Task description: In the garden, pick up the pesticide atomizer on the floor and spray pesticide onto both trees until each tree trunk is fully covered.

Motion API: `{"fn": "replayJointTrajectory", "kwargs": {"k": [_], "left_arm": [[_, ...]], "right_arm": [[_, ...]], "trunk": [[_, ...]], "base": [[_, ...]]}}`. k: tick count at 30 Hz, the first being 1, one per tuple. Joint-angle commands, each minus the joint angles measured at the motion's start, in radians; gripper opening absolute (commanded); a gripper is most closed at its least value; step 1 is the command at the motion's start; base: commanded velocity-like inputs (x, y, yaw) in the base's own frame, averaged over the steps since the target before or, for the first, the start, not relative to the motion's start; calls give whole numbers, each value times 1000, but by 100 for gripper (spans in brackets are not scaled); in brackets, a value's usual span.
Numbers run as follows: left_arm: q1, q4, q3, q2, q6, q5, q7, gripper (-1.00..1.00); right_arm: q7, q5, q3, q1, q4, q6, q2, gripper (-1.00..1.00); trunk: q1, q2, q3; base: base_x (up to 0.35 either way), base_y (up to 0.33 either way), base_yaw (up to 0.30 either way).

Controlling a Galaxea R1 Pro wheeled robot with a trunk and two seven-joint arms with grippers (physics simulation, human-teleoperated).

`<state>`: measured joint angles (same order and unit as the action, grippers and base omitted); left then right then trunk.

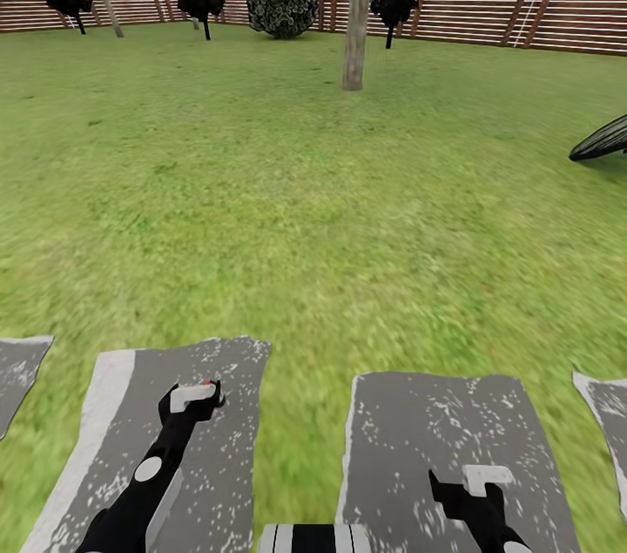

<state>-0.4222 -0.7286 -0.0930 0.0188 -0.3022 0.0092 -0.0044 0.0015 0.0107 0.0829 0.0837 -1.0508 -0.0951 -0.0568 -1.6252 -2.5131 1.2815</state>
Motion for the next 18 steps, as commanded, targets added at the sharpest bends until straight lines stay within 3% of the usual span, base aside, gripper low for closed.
{"fn": "replayJointTrajectory", "kwargs": {"k": [1, 7, 18], "left_arm": [[0, 0, 0, 0, 0, 0, 0, 100], [0, 0, 1, 0, 0, 0, 0, 100], [0, -1, 0, 0, 0, 0, 0, 100]], "right_arm": [[0, 0, 0, 0, 0, 0, 0, 100], [0, 0, 0, 0, 0, 0, 0, 100], [0, 0, 0, 0, 0, 0, 0, 100]], "trunk": [[0, 0, 0], [0, 0, 0], [0, 0, 0]], "base": [[87, 5, 0], [258, 1, 0], [75, 0, 0]]}}
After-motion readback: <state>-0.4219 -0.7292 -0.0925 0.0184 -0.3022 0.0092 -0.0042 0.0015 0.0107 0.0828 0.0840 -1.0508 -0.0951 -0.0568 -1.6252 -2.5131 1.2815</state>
